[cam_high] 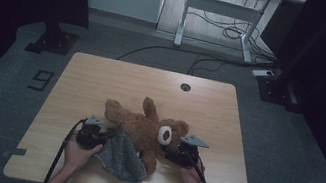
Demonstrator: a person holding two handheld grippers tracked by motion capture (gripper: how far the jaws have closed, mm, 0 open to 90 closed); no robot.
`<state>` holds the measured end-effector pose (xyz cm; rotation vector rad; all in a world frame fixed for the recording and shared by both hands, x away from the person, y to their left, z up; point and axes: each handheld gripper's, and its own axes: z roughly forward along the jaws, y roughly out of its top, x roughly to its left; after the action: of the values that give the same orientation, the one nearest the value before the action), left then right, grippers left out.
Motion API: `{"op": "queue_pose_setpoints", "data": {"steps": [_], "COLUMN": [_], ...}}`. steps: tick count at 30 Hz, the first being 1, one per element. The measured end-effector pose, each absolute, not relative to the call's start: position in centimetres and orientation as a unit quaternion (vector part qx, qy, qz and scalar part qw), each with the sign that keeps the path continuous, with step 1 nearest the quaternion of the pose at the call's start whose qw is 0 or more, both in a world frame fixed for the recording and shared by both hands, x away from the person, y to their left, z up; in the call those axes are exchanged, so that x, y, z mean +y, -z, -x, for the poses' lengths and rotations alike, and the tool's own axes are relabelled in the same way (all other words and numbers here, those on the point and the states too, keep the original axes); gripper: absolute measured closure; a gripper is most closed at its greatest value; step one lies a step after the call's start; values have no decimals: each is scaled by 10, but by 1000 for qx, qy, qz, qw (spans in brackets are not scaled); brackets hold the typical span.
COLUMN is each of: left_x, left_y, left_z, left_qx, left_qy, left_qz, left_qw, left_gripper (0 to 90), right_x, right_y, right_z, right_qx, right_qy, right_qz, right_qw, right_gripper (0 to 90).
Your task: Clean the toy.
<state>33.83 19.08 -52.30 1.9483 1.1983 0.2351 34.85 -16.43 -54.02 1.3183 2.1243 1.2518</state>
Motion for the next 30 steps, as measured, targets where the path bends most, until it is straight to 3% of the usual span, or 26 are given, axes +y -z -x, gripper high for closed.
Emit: {"op": "queue_pose_setpoints", "data": {"steps": [6, 12, 23, 30], "left_x": [182, 137, 164, 157], "left_y": [471, 475, 506, 509], "left_z": [-322, -327, -310, -331], "left_qx": [429, 400, 458, 464], "left_qy": [-126, -128, -123, -126], "left_qz": [-739, -783, -770, -781], "left_qw": [504, 459, 426, 398], "left_gripper": [823, 823, 830, 827], "right_x": [-164, -164, -164, -163], "right_y": [540, 540, 540, 541], "right_z": [-349, -349, -348, -348], "right_qx": [747, 748, 750, 749], "right_qy": [-441, -441, -440, -438], "right_qz": [-466, -466, -462, -463], "right_qw": [172, 172, 176, 179], "right_gripper": [294, 294, 293, 296]}}
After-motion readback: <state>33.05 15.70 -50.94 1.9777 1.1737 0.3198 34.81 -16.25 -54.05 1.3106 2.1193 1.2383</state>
